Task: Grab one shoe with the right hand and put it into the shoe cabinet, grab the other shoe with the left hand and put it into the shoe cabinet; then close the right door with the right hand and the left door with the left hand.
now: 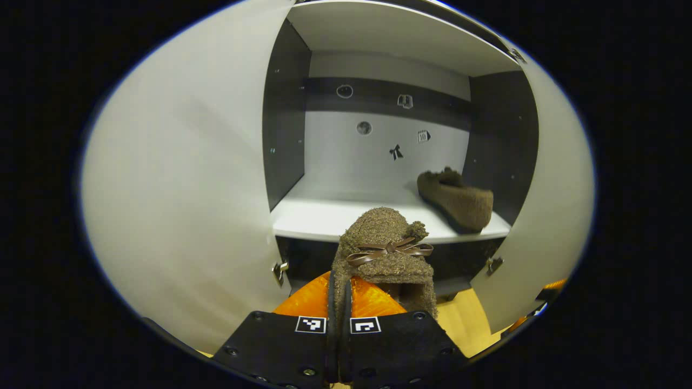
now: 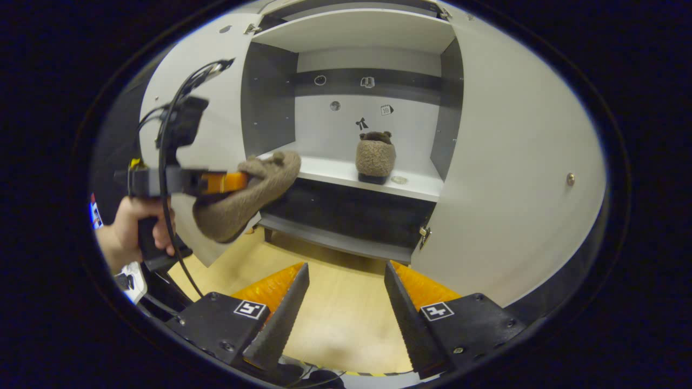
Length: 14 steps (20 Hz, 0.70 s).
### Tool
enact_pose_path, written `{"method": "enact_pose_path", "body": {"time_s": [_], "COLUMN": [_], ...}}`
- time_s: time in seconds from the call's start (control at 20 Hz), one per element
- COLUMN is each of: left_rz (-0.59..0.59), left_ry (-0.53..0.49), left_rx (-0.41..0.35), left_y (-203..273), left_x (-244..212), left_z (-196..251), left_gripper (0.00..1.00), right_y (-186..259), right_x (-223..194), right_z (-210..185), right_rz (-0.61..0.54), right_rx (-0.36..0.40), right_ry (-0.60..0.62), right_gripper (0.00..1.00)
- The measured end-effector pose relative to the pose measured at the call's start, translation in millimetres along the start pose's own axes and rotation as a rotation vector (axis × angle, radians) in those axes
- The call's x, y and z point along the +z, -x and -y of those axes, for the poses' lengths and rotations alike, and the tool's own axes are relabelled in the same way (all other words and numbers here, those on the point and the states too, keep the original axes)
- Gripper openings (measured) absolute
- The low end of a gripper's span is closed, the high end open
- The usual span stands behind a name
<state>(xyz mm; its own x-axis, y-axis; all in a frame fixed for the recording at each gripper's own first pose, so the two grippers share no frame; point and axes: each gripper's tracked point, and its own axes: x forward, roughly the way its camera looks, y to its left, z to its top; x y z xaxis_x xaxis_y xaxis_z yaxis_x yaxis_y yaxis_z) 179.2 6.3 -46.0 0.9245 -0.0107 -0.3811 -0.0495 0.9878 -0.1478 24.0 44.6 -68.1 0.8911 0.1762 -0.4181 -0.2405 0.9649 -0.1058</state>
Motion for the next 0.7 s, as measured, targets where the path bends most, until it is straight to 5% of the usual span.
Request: {"method": "enact_pose_path", "body": {"time_s": [0.25,0.45,0.7], "left_rz": [-0.09,-0.049,-0.028], "left_ry": [0.101,0.004,0.037], "left_rx": [0.044,0.118,0.065], "left_y": [-92,-153,-175], "left_x": [27,64,71], "left_z": [-3,-19,-1], "left_gripper": [0.02,0.02,0.07], "right_y": [-2,4,5], "right_x": [0,-8,-10], "right_z": [-7,-1,12], "right_rz": [0.024,0.01,0.006], "right_rx": [0.029,0.03,0.008], "right_ry": [-0.036,-0.023,0.012], "right_gripper": [0.89,0.89,0.89]}}
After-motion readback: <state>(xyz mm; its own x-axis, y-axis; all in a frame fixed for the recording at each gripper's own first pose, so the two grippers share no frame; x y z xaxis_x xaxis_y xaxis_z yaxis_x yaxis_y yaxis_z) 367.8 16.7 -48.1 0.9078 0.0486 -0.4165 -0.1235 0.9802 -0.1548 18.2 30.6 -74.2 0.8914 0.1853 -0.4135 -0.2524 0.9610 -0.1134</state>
